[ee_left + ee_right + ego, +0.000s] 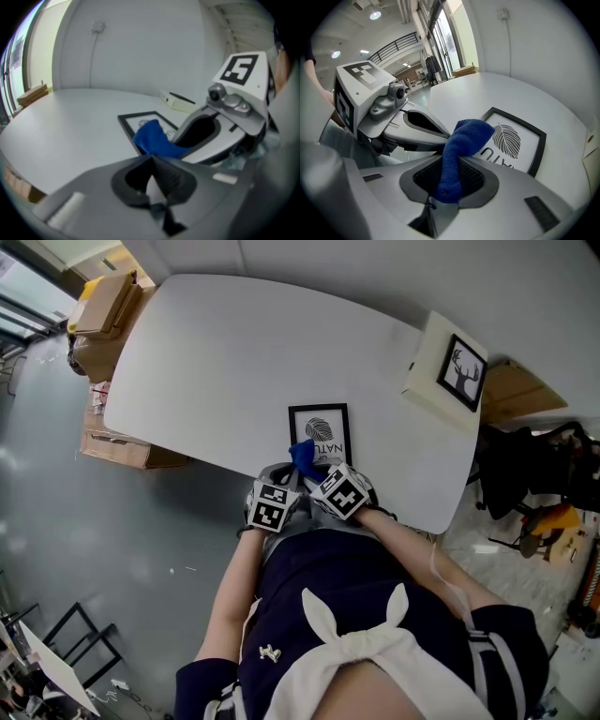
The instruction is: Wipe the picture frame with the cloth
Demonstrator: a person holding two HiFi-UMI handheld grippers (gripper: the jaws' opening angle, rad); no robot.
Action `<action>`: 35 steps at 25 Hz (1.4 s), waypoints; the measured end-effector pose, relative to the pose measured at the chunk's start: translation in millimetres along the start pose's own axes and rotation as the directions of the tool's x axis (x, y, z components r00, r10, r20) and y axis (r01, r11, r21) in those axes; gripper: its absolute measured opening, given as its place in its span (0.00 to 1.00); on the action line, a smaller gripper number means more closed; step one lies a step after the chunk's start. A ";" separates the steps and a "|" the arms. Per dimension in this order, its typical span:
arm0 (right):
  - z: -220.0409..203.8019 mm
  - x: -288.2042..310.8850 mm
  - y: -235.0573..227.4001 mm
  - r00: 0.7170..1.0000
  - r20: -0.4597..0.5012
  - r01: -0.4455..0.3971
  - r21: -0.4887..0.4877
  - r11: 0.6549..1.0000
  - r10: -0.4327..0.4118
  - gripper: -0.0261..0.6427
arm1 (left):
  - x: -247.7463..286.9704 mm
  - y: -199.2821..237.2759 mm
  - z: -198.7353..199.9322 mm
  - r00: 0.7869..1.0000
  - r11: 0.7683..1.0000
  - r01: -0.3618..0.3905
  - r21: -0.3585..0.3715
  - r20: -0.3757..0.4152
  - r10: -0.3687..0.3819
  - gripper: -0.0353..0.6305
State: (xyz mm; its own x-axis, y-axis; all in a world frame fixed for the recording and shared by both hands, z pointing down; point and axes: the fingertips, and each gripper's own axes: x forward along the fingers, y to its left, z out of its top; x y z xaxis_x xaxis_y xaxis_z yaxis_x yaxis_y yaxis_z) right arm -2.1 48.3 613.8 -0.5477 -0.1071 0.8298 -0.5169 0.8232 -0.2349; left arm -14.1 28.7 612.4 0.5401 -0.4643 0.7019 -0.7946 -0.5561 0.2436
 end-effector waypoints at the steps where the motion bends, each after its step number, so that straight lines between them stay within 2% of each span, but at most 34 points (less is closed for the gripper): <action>1: -1.6 -0.3 -0.5 1.000 -0.002 0.001 -0.018 1.000 -0.001 0.18 | 0.2 -0.3 -0.1 1.000 1.000 -0.001 -0.002 0.000 0.001 0.06; 6: -8.0 -11.0 -2.8 1.000 -0.022 0.003 -0.089 0.996 -0.005 0.18 | 0.4 -0.3 1.4 1.000 1.000 -0.006 -0.005 0.002 0.006 0.06; 17: -27.1 -23.9 -20.8 0.999 -0.034 0.024 -0.091 0.996 -0.027 0.18 | -0.3 0.7 -0.8 1.000 1.000 -0.009 -0.019 0.015 0.010 0.06; 29: -49.0 -54.4 -48.5 0.992 0.055 0.112 0.023 0.993 -0.113 0.18 | 0.3 0.7 0.6 1.000 1.000 -0.013 -0.018 0.019 0.013 0.06; 35: -52.1 -50.9 -49.5 0.990 0.077 0.119 0.015 0.993 -0.120 0.18 | 0.0 0.7 -0.2 1.000 1.000 -0.015 -0.019 0.016 0.015 0.06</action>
State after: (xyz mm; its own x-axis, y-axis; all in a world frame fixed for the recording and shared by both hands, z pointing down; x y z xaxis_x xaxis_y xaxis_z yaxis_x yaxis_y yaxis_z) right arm 85.6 42.0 609.6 -0.5307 -0.2475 0.8106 -0.5882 0.7962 -0.1420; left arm -14.7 28.4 612.7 0.5325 -0.4837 0.6946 -0.8077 -0.5357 0.2462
